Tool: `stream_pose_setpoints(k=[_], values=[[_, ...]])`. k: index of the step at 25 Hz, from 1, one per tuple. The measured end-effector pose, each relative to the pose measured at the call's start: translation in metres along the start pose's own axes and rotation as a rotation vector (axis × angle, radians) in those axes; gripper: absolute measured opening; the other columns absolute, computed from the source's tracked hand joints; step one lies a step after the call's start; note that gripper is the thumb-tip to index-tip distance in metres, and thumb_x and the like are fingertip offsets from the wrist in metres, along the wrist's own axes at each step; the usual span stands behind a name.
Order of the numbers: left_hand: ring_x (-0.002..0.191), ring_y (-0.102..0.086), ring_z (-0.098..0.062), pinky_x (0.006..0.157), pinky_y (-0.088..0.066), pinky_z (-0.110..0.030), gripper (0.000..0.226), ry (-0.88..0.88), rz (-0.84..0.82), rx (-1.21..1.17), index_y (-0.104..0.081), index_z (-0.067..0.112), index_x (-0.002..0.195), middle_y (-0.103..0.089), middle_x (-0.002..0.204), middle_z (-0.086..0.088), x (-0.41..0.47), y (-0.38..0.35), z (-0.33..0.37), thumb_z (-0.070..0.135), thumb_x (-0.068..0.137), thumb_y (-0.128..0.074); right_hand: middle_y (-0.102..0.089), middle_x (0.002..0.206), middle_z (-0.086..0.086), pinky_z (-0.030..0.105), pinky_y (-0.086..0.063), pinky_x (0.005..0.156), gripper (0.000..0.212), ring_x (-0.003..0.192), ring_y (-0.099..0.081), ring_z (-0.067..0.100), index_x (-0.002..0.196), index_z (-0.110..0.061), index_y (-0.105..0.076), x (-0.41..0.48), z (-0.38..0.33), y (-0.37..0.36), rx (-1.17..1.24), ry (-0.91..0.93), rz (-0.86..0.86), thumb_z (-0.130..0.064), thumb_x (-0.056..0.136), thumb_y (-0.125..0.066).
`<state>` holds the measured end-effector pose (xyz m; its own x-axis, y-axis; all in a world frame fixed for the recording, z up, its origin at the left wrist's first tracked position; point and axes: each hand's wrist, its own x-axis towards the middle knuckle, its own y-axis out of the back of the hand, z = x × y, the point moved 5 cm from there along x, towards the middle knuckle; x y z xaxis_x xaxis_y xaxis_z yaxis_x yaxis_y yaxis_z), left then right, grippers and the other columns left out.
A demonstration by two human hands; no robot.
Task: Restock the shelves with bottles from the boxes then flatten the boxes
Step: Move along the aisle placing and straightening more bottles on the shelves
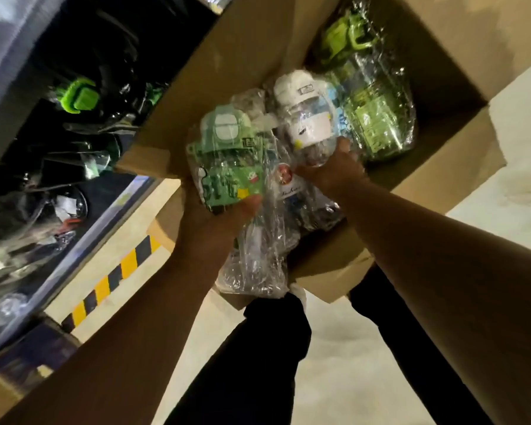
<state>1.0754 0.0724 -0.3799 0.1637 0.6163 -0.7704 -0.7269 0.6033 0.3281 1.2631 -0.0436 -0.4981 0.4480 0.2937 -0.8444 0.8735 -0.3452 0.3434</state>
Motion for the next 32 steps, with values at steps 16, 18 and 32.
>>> stream_pose_setpoints(k=[16,18,32], values=[[0.076,-0.068,0.000,0.064,-0.052,-0.021,0.081,-0.195,-0.038,-0.205,-0.057,0.017,0.132,-0.073,0.114,-0.006,-0.264,0.103,0.199,0.039,0.062,-0.091,-0.074,0.103,0.000,0.035,-0.055,0.087,0.046,0.096,-0.071,0.019,0.110,-0.019,-0.066,-0.387,-0.167,0.181,0.397,0.347,0.030,-0.026,0.071,-0.088],[0.080,-0.068,-0.003,0.066,-0.051,-0.023,0.064,-0.294,-0.040,-0.254,-0.058,0.016,0.132,-0.074,0.112,-0.001,-0.336,0.131,0.238,0.029,0.076,-0.086,-0.075,0.097,-0.004,0.034,-0.055,0.083,0.041,0.091,-0.071,0.014,0.107,-0.022,-0.066,-0.463,-0.207,0.199,0.362,0.442,0.050,-0.028,0.072,-0.087],[0.102,-0.069,-0.002,0.084,-0.050,-0.024,0.072,-0.825,0.406,-0.464,-0.059,0.032,0.124,-0.073,0.112,0.015,-0.680,0.272,0.363,0.051,0.060,-0.085,-0.072,0.111,-0.016,0.018,-0.051,0.080,0.058,0.101,-0.067,0.000,0.123,-0.028,-0.058,-0.788,-0.363,0.267,0.300,1.148,-0.354,-0.030,0.072,-0.083]])
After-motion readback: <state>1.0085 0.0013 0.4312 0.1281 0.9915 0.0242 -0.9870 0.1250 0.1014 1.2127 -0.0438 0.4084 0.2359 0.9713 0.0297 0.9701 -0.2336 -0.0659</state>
